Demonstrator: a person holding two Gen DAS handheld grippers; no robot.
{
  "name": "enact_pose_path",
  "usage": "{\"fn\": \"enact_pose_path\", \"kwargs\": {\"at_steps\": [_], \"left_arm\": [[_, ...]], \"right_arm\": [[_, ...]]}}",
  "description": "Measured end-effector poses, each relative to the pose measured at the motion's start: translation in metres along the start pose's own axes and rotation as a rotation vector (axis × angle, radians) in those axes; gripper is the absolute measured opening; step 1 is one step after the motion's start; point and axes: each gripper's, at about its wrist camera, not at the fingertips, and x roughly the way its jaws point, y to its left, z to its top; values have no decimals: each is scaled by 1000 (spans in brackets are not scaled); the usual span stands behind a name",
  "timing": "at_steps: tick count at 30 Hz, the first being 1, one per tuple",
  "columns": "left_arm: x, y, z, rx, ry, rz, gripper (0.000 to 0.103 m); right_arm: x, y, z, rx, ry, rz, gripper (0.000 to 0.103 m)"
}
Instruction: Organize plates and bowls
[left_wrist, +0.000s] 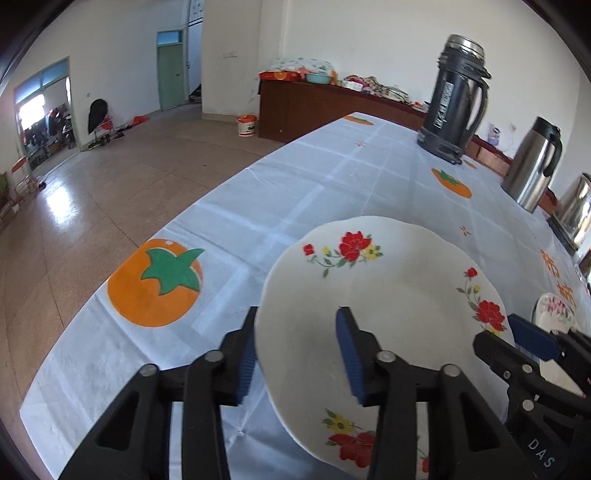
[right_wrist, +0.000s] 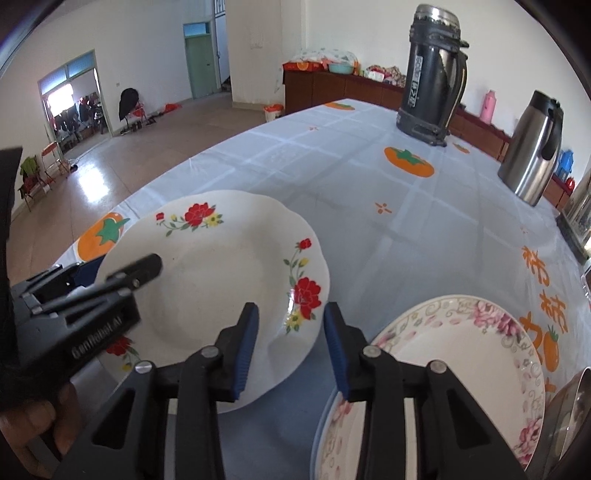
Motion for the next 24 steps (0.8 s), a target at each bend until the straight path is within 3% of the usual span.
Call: {"fn": "enact_pose_path", "kwargs": {"at_steps": [5,16,24], "left_arm": [[2,3,-1,-11,-2,12,37],[-7,10,-2,-27,-41,-3,37],[-16,13,-2,-42,-83,-25,37]], "right_arm": [[-5,-4,-3,21,-24,28,27],[-18,9,-9,-44,-94,-20,27],[-24,9,-11,-43,-130,-8,26]]}}
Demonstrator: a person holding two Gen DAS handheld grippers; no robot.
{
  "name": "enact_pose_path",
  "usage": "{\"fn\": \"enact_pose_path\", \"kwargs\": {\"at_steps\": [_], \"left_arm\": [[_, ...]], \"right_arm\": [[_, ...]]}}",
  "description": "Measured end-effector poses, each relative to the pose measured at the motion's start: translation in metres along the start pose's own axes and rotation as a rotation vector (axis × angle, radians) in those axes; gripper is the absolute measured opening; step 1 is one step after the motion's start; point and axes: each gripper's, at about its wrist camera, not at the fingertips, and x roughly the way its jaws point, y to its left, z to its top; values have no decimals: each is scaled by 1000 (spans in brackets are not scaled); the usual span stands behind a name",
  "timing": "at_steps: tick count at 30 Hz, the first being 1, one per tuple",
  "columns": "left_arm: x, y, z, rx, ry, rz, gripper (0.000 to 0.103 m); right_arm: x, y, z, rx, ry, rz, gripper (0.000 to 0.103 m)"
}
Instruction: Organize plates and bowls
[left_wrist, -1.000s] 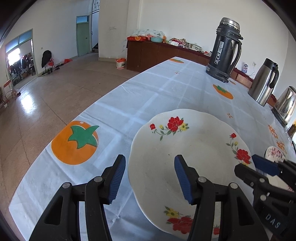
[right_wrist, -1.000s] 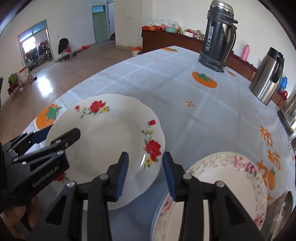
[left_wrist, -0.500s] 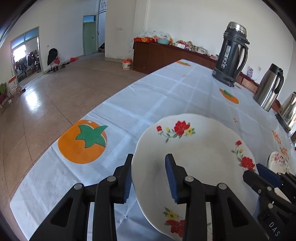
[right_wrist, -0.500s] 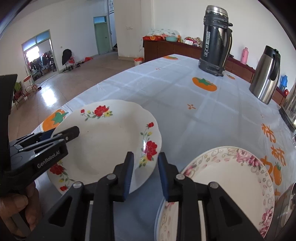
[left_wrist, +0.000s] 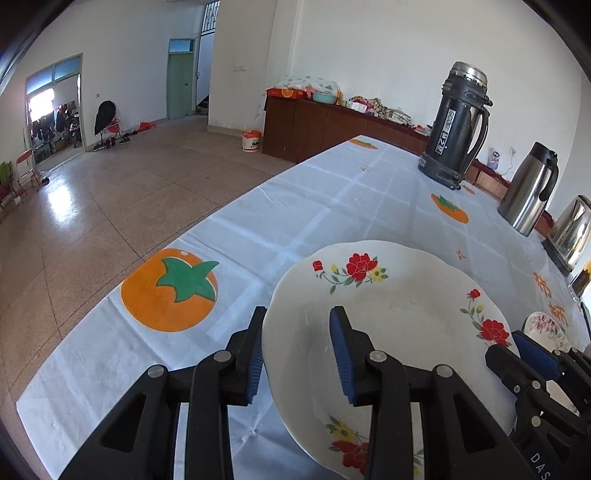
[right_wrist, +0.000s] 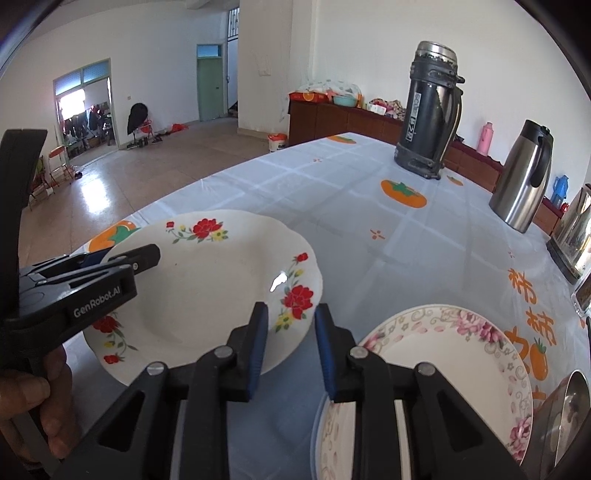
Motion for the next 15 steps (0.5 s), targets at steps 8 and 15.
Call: {"fn": "enact_pose_path", "kwargs": {"at_steps": [8,15], "left_arm": [[-12,-5,-1,15,-65,20,34],[-21,-10,-4,4,-64,2,34]], "right_arm": [[-19,1,0,12,-60,12,25],[-36,-1,-1,7,-102,-7,25]]}}
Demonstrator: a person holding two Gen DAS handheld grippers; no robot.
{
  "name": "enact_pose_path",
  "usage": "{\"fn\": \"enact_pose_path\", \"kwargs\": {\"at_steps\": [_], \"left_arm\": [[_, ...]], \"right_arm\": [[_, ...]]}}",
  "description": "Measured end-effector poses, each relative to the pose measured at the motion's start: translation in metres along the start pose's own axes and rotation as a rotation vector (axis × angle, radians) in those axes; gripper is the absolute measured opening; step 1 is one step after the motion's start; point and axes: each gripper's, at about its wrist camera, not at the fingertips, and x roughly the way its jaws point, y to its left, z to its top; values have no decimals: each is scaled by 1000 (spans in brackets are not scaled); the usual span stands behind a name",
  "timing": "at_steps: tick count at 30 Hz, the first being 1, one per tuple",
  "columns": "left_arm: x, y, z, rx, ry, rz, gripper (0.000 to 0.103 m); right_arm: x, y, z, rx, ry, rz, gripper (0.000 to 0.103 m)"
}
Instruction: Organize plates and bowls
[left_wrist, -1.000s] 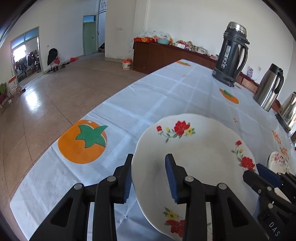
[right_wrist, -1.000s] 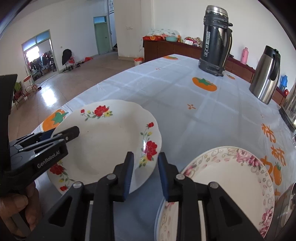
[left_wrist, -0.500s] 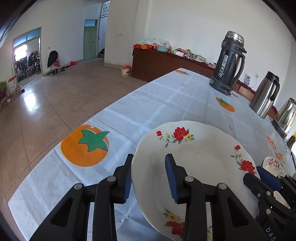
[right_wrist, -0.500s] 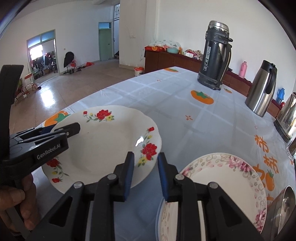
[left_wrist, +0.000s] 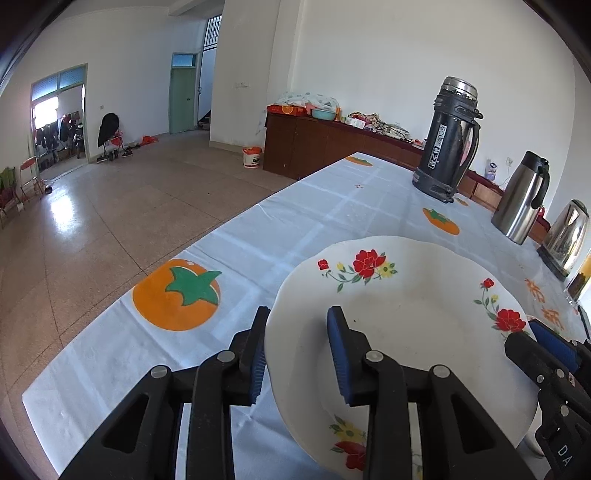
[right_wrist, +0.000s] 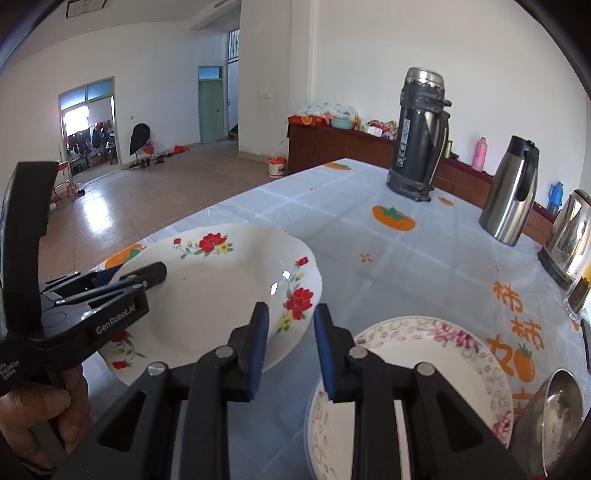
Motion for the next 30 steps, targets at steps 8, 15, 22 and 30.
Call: {"fn": "enact_pose_path", "kwargs": {"at_steps": [8,15,22,30], "left_arm": [[-16,-24,0,25,-16,-61,32],[-28,-55,-2,77,-26,-87,32],[-35,-86,-7,130,-26,-116,32],[-39,-118,-12,186,-26,-146,32]], "right_arm": [[-27,-20,-6,37,-54,-38,25],[-45,-43,-15,71,-82,-86,25],[-61,-66,-33,120,-96,-124,26],[-72,-92,-50,176,-95,-163,26]]}}
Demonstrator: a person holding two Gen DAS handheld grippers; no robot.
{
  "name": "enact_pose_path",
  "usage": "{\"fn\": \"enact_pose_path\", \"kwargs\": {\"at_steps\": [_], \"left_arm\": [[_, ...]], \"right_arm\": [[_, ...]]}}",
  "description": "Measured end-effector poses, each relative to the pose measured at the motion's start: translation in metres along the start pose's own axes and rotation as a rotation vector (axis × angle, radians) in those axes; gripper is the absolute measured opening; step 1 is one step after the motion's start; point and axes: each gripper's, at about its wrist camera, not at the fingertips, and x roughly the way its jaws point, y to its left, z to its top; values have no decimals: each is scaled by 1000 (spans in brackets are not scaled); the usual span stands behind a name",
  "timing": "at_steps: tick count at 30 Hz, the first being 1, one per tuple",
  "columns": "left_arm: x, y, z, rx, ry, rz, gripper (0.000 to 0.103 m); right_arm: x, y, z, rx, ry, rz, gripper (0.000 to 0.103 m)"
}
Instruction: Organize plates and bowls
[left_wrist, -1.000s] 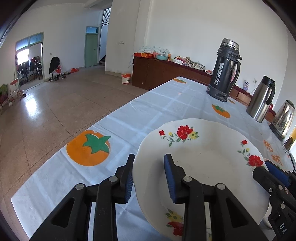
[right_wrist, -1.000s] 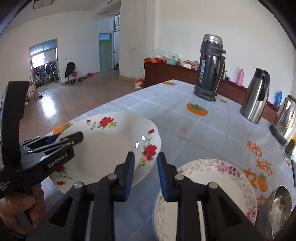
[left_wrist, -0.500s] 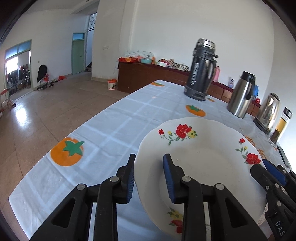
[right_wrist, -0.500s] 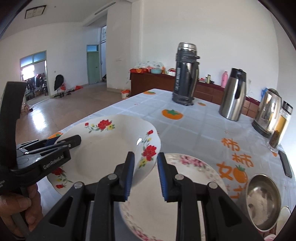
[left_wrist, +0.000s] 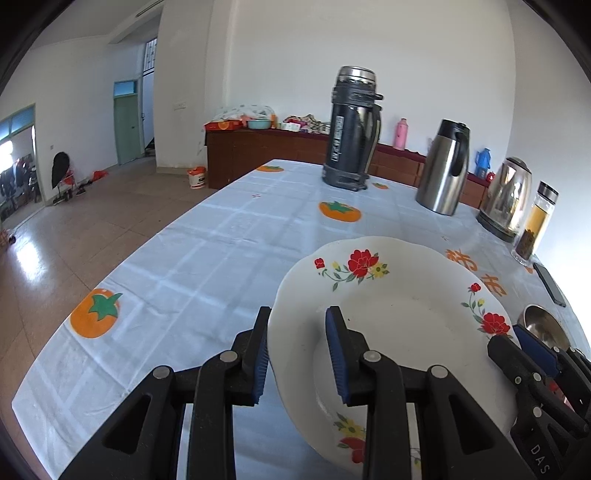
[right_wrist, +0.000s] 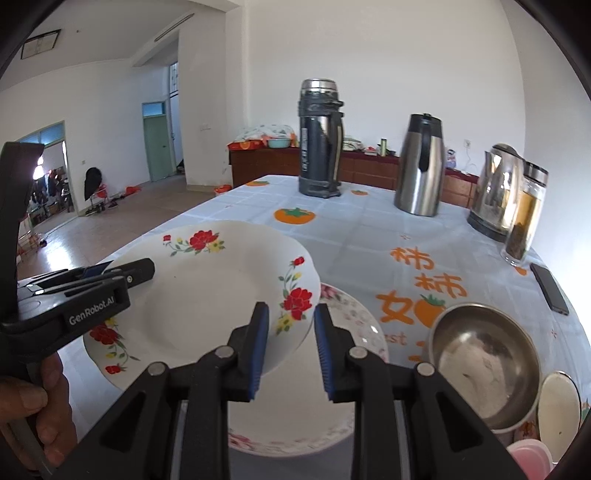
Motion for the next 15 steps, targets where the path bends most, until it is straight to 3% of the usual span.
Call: {"fn": "enact_pose_path", "kwargs": {"at_steps": [15], "left_arm": [[11,-32,-5,55,28,-25,32]], "right_arm": [[-5,-26,-11,37,7,-59,26]]}}
